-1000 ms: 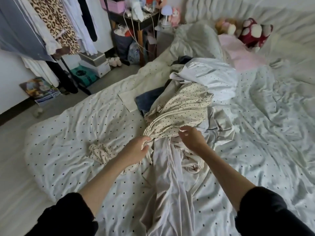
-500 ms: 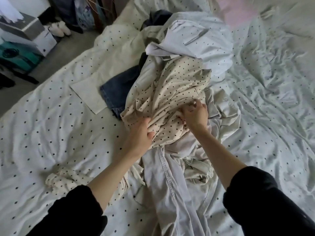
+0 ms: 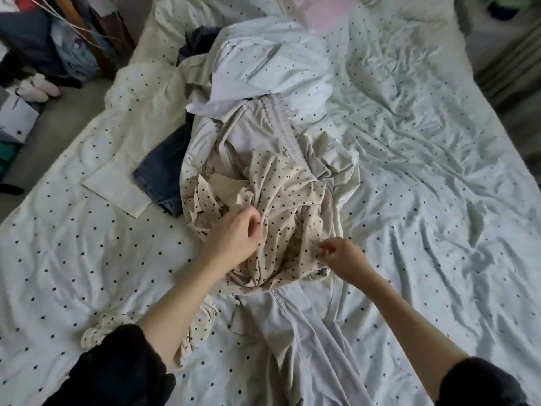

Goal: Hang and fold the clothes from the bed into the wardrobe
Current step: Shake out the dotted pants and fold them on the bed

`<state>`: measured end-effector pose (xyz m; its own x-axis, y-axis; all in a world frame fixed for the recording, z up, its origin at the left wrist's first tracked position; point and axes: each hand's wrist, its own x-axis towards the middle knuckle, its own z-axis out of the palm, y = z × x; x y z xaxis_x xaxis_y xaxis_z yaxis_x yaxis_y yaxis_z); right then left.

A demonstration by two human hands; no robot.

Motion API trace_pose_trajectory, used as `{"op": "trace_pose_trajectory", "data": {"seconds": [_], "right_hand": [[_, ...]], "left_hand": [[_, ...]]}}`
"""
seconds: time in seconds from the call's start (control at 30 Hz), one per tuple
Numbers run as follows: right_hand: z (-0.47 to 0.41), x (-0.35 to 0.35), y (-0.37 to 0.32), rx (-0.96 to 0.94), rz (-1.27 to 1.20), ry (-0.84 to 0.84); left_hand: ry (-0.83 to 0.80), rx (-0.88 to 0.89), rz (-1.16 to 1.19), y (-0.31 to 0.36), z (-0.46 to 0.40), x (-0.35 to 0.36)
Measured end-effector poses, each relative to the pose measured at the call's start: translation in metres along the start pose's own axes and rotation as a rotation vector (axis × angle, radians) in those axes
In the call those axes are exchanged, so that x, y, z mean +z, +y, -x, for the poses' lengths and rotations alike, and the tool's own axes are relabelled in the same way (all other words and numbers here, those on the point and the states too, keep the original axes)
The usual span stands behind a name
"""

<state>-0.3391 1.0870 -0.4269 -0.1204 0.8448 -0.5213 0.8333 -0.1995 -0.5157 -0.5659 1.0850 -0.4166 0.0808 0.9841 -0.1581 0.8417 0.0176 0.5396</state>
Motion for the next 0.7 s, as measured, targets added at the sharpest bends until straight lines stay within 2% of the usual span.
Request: {"op": "trace_pose_trajectory", "data": {"seconds": [0.03, 0.1, 0.17, 0.23, 0.3, 0.4, 0.5, 0.6, 0.7], "right_hand": [[-0.002, 0.001, 0.004, 0.036, 0.004, -0.006], [-0.009, 0.000, 0.003, 0.101, -0.091, 0.116], [-0.019, -0.004, -0.006, 0.105, -0.217, 0.314], [-0.034, -0.007, -0.018, 0.020, -0.253, 0.388], [-0.046, -0.008, -0.031, -0.068, -0.254, 0.350], [-0.058, -0.014, -0.048, -0.208, -0.257, 0.288], [-0.056, -0.022, -0.061, -0.261, -0.184, 0.120], [-0.043, -0.015, -0.049, -0.176, 0.100, 0.086], [-0.018, -0.007, -0.010, 0.059, 0.239, 0.125]], "left_hand": [[0.086, -0.006, 0.030, 0.001, -0.006, -0.001], [0.131, -0.069, 0.090, -0.001, -0.021, 0.000], [0.067, -0.185, 0.087, -0.005, -0.034, 0.002], [-0.002, -0.288, 0.132, -0.006, -0.044, 0.007], [0.013, -0.251, 0.156, 0.000, -0.041, 0.011], [0.074, 0.005, 0.161, 0.014, -0.016, 0.017], [-0.061, 0.142, 0.175, 0.021, 0.008, 0.018], [-0.162, 0.136, 0.150, 0.015, 0.019, 0.016], [-0.319, 0.058, 0.097, 0.001, 0.026, 0.010]]}}
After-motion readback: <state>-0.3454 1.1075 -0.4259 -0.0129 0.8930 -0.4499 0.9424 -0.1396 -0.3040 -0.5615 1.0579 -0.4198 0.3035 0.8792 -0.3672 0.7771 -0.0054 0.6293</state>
